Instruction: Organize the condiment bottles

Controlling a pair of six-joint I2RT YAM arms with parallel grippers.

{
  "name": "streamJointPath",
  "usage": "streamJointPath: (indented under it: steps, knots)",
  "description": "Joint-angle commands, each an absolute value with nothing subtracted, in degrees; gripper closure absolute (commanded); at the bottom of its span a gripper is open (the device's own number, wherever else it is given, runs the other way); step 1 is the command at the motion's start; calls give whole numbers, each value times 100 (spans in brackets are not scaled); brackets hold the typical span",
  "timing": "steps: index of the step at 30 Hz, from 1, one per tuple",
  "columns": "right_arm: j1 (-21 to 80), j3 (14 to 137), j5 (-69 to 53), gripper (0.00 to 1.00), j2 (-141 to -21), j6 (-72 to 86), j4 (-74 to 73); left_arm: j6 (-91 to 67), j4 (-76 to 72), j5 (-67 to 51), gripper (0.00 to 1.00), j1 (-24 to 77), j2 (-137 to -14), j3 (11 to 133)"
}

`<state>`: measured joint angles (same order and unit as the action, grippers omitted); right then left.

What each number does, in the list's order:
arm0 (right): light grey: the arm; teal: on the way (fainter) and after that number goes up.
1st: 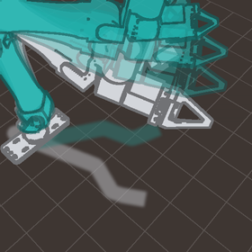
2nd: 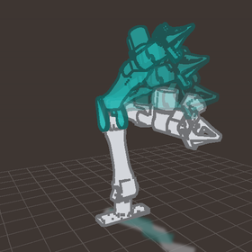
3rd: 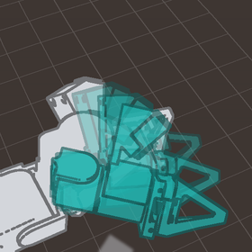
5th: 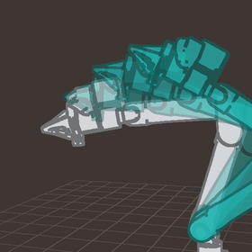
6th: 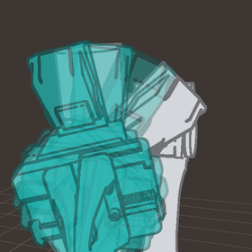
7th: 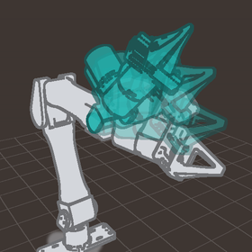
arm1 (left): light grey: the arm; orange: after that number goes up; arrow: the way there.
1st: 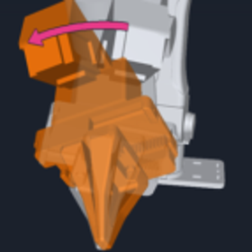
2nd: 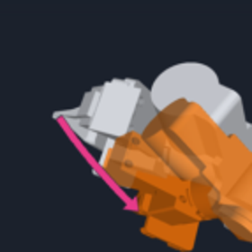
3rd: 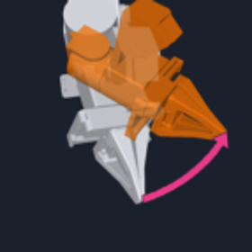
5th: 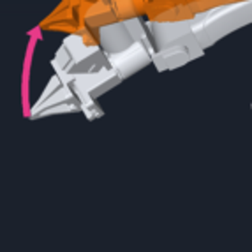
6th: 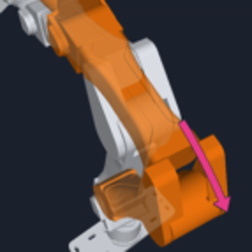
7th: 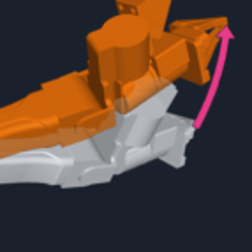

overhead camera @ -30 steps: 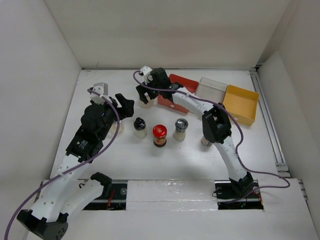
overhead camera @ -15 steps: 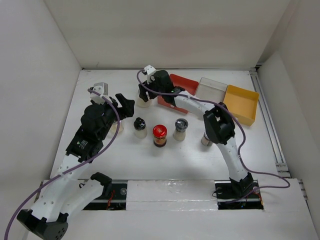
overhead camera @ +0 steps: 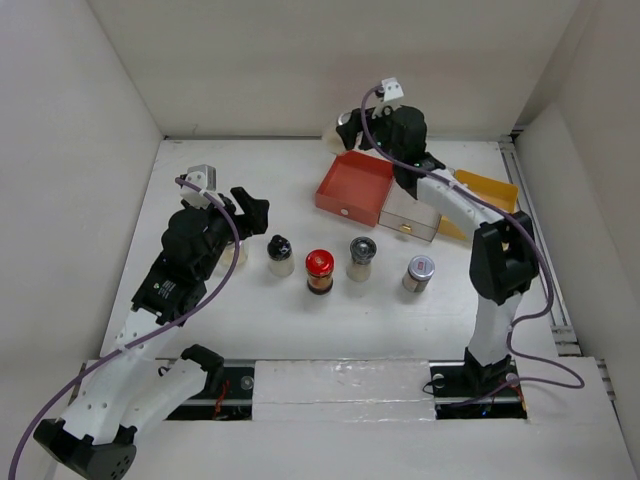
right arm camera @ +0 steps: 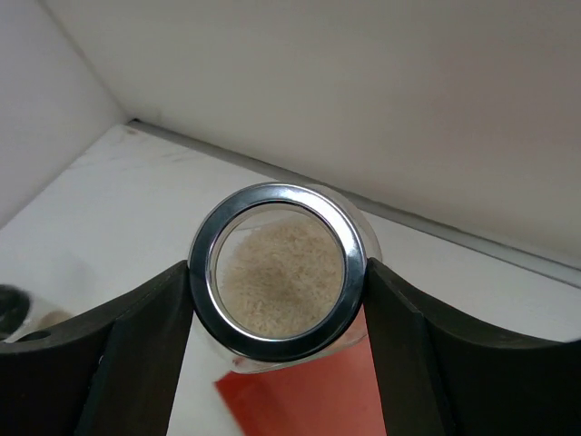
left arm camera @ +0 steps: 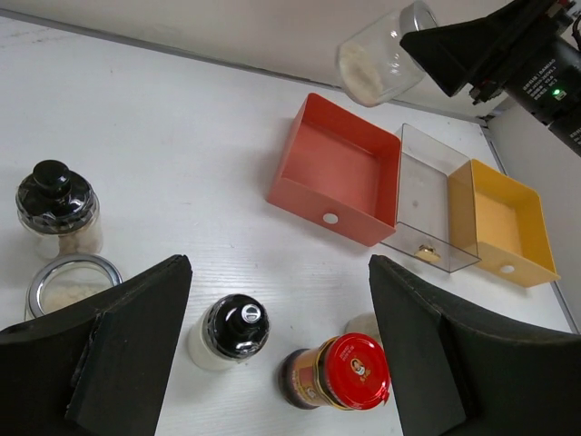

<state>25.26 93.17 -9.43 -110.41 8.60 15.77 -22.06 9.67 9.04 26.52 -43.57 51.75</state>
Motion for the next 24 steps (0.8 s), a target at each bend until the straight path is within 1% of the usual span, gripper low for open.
streamJointPath:
  steps: [1,6,15,23,24]
  knots:
    - [2365,9167,-756,48,-11047,932,2066,-2153,765,853,25,2637,-4324,5186]
    - [2084,9482,-756,48,-11390,809,1732,-2153,712,853,25,2637,-4324,5186]
    - [2144,10019,-511,48,-12014,344,1406,-2153,712,791,25,2637,-4324,5186]
    - [2250,10774,-360,48,-12621,-88,1082,-2101,712,791,25,2637,-4324,5186]
    - [2250,10775,-308,46,-12673,-175,1029,-2101,712,791,25,2637,-4324,5186]
